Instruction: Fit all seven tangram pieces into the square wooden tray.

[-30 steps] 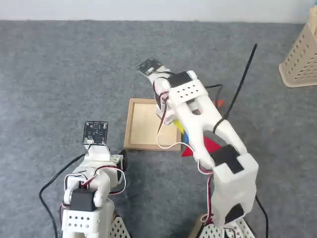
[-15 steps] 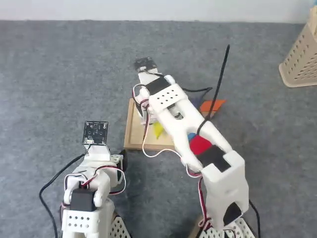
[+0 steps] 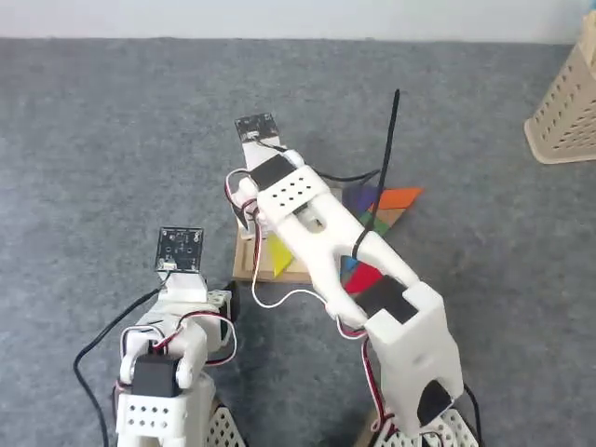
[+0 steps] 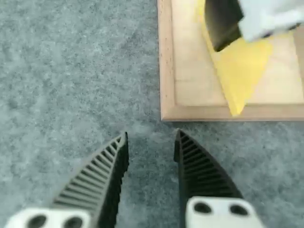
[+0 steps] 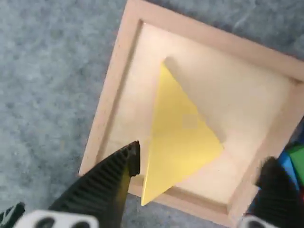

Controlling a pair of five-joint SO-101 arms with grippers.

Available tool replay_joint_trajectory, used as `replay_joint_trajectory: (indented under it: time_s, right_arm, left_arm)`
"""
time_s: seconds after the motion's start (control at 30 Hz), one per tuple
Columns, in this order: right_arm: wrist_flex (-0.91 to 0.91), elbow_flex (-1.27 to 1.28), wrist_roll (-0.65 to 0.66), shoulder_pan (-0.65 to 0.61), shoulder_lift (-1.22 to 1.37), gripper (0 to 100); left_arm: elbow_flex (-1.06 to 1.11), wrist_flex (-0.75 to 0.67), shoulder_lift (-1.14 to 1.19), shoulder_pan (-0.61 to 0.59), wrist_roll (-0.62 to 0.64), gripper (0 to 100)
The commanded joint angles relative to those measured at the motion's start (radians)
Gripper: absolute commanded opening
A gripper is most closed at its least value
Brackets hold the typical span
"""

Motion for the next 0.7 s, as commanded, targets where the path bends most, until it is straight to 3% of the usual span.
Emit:
replay_joint_trajectory:
  time_s: [0.0,0.23,0.43,0.53,0.67]
  right_arm:
    - [-0.018,-0.060,0.025,-0.005,-0.019,43.9]
    - [0.182,-0.083,0.147,0.137,-0.130,43.0]
    - [0.219,-0.080,0.242,0.283,-0.271,18.0]
    - [0.206,-0.014,0.296,0.288,-0.344,11.7]
    - [0.042,0.230,0.307,0.288,-0.526,4.8]
  left_arm:
    - [-0.002,-0.006,-0.020,-0.005,0.008,15]
    - [-0.002,-0.006,-0.020,-0.005,0.008,15]
    - [-0.002,-0.006,-0.020,-0.005,0.008,15]
    - [-0.002,-0.006,-0.020,-0.005,0.008,15]
    - [-0.002,-0.006,-0.020,-0.005,0.008,15]
